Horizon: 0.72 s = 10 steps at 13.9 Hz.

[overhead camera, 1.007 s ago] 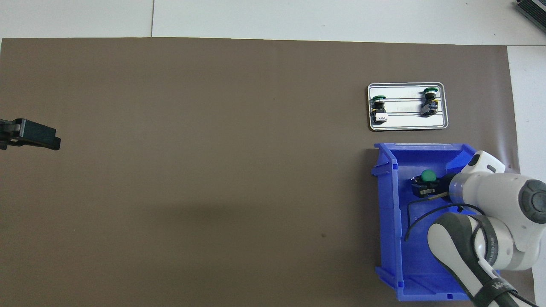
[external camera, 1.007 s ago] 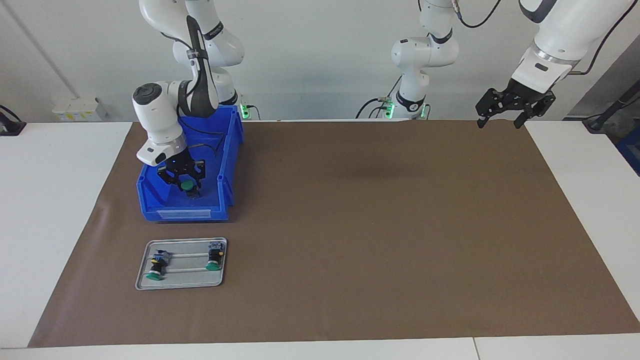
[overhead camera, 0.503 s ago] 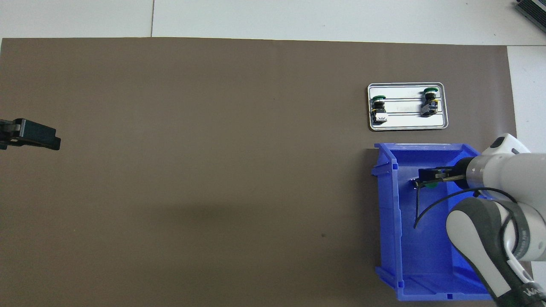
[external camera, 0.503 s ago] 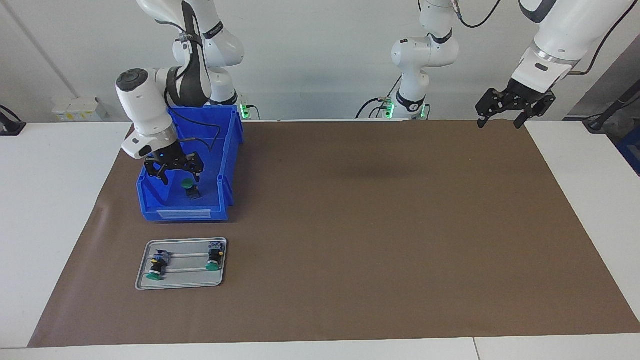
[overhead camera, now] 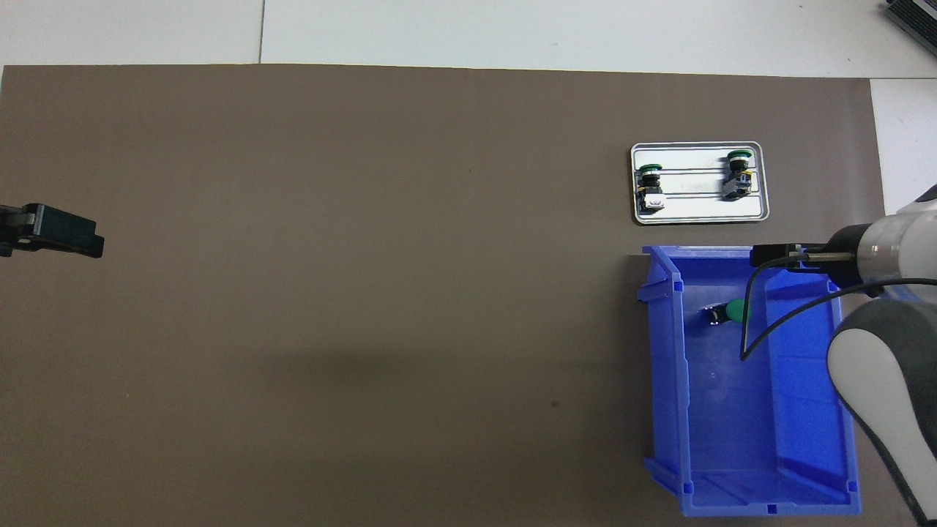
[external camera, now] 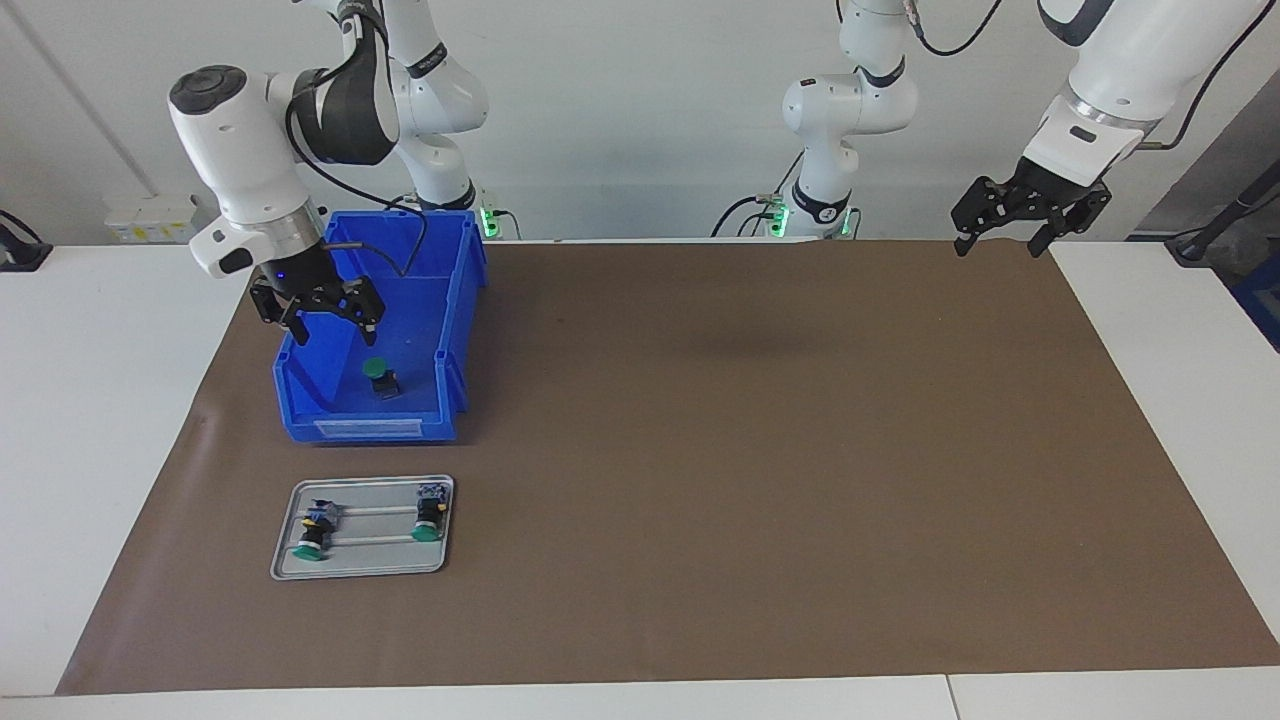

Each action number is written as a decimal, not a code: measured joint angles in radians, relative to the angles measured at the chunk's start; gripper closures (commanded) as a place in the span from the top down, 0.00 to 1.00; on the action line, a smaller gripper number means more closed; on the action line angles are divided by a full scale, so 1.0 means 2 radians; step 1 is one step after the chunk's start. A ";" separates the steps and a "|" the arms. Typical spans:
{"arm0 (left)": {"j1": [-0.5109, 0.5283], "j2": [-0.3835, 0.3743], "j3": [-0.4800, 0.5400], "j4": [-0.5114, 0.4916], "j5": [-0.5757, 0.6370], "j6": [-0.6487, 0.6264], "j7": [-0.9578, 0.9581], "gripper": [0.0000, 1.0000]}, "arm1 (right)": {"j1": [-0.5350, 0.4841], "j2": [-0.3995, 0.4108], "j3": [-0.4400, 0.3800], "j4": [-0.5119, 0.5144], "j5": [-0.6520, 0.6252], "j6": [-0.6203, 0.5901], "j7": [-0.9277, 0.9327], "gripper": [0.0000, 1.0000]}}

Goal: Place and press button with both arms

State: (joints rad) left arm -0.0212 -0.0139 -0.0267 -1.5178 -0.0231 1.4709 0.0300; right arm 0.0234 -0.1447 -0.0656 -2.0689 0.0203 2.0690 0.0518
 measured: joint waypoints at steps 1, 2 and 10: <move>0.000 0.000 0.000 0.000 0.000 0.000 0.000 1.00 | 0.000 0.001 0.000 0.019 0.000 -0.022 0.009 1.00; 0.000 0.000 0.000 0.000 0.000 0.000 0.000 1.00 | 0.000 0.002 0.000 0.040 0.000 -0.048 0.015 1.00; 0.000 0.000 0.000 0.000 0.000 0.000 0.000 1.00 | -0.010 0.076 -0.003 0.285 -0.033 -0.267 0.019 1.00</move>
State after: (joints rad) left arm -0.0212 -0.0139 -0.0267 -1.5179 -0.0231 1.4709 0.0300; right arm 0.0033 0.0077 -0.0711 -1.4986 -0.0465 1.5355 0.0902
